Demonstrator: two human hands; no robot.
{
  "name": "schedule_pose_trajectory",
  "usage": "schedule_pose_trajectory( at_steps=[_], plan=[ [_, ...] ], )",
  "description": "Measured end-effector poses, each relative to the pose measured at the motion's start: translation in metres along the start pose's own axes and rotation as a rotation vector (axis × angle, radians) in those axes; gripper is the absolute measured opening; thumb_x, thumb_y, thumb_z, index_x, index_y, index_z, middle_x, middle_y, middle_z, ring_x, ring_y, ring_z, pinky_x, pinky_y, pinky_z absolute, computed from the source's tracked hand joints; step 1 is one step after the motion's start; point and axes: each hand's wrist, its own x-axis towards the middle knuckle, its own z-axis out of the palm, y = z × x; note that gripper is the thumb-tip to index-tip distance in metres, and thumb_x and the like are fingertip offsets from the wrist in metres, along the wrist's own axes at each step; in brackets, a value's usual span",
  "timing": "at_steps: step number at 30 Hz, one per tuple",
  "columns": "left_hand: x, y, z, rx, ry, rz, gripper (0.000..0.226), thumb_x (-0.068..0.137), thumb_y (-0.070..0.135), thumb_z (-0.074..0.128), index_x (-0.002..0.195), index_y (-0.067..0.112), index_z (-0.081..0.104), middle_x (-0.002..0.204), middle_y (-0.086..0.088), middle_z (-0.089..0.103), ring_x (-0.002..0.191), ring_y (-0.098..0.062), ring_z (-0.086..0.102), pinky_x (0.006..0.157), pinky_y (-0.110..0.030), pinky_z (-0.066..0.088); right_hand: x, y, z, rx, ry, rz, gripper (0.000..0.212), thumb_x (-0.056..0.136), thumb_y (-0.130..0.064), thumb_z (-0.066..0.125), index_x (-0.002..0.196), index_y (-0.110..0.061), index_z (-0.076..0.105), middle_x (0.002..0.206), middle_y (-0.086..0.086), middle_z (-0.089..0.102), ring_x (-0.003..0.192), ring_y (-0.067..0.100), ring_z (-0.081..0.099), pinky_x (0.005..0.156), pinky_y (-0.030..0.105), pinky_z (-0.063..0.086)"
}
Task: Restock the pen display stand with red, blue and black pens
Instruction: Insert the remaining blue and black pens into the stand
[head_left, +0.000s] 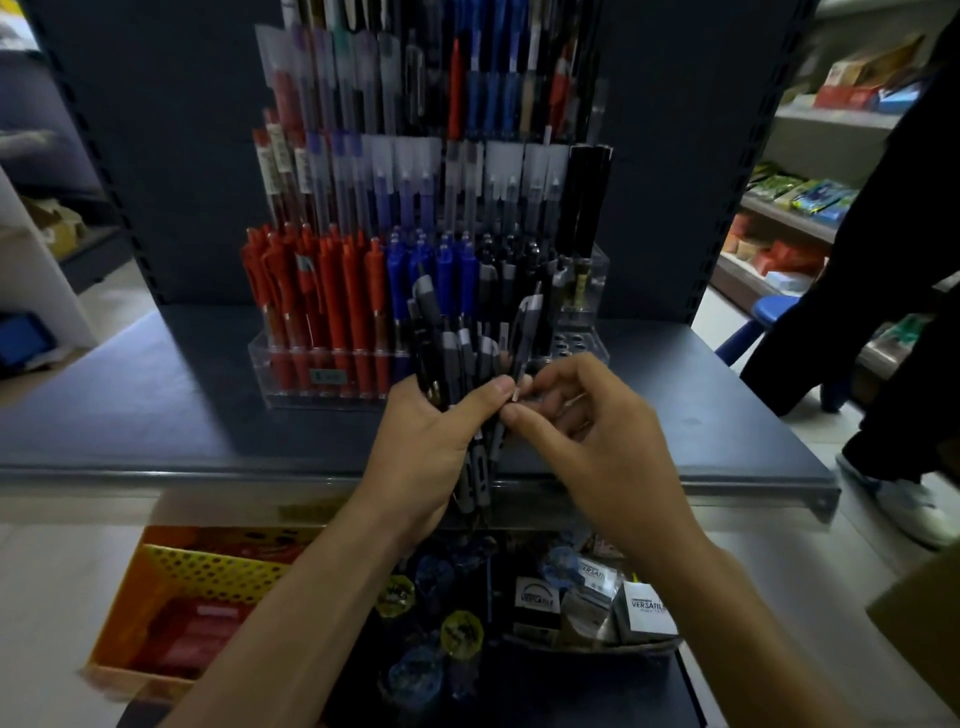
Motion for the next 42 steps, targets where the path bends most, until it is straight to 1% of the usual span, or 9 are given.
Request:
schedule_pose_trajectory(
  at_steps=[4,13,17,20,25,28,34,38,42],
  plan=[
    [0.001,0.0,0.001,-0.015,-0.008,-0.026,0.021,0.089,0.011,0.064,0.109,0.007,0.066,0.103,-0.009,0.074,0.1,-0.02,0.07,0.096,-0.044,0.052,0.002,-0.001,0.003,-0.039,-0.001,-0.017,0.024,0.085,-0.03,0.072,0.106,-0.027,0.061,0.081,-0.013,0.06,0.069,0.008,0.057,0.062,0.015,0.046],
    [0.002,0.0,0.005,0.017,0.015,-0.017,0.023,0.083,0.023,0.067,0.105,0.017,0.07,0.105,0.0,0.074,0.104,-0.013,0.068,0.096,-0.041,0.052,0.011,0.0,0.003,0.105,0.065,0.045,0.015,0.091,-0.026,0.064,0.102,-0.018,0.069,0.094,-0.001,0.062,0.084,0.011,0.059,0.07,0.014,0.045],
    [0.005,-0.002,0.008,-0.018,0.034,0.003,0.029,0.082,0.029,0.065,0.109,0.016,0.066,0.105,0.0,0.074,0.103,-0.013,0.068,0.094,-0.038,0.052,0.015,-0.001,0.003,0.211,0.093,0.044,0.017,0.093,-0.023,0.062,0.106,-0.016,0.071,0.098,-0.001,0.069,0.092,0.011,0.065,0.083,0.03,0.054],
    [0.007,-0.001,0.012,-0.151,0.025,-0.001,0.016,0.094,0.016,0.056,0.108,0.011,0.062,0.098,-0.009,0.075,0.096,-0.021,0.071,0.083,-0.036,0.058,0.021,-0.003,-0.005,0.32,0.197,0.047,0.01,0.093,-0.017,0.062,0.1,-0.015,0.069,0.089,-0.001,0.071,0.086,0.014,0.068,0.079,0.036,0.058],
    [0.012,0.002,0.017,-0.23,-0.008,0.026,0.019,0.089,0.027,0.055,0.1,0.012,0.061,0.065,-0.003,0.057,0.056,-0.017,0.058,0.061,-0.035,0.056,0.041,0.001,-0.032,0.42,0.359,0.042,0.011,0.092,-0.009,0.063,0.087,-0.018,0.065,0.072,-0.004,0.068,0.068,0.011,0.066,0.064,0.023,0.056],
    [0.018,0.007,0.016,-0.356,-0.038,0.032,0.025,0.085,0.034,0.053,0.098,0.012,0.054,0.058,0.003,0.039,0.044,-0.008,0.037,0.044,-0.023,0.04,0.055,0.006,-0.037,0.339,0.401,0.052,0.008,0.092,-0.01,0.064,0.087,-0.016,0.064,0.072,-0.004,0.069,0.068,0.01,0.069,0.065,0.023,0.056],
    [0.027,0.005,0.008,-0.341,-0.018,0.087,0.027,0.092,0.028,0.06,0.073,0.017,0.045,0.053,0.006,0.027,0.038,-0.005,0.026,0.036,-0.019,0.028,0.079,0.02,-0.022,0.114,0.377,0.062,0.004,0.09,-0.018,0.067,0.088,-0.02,0.064,0.08,0.0,0.071,0.077,0.016,0.071,0.074,0.037,0.06],
    [0.03,0.006,0.0,-0.531,-0.111,0.033,0.011,0.078,0.009,0.053,0.086,0.015,0.049,0.054,0.005,0.029,0.036,-0.005,0.025,0.035,-0.019,0.025,0.086,0.024,-0.017,-0.121,0.285,0.047,0.006,0.09,-0.021,0.067,0.094,-0.017,0.069,0.077,-0.008,0.068,0.075,0.008,0.067,0.072,0.027,0.057],
    [0.025,0.008,-0.005,-0.677,-0.25,0.01,0.026,0.063,0.009,0.045,0.089,0.013,0.048,0.058,0.003,0.029,0.039,-0.007,0.025,0.037,-0.02,0.024,0.082,0.028,-0.006,-0.32,0.249,-0.006,0.015,0.086,-0.031,0.062,0.095,-0.024,0.072,0.08,-0.01,0.071,0.085,0.02,0.066,0.082,0.044,0.053]
  ],
)
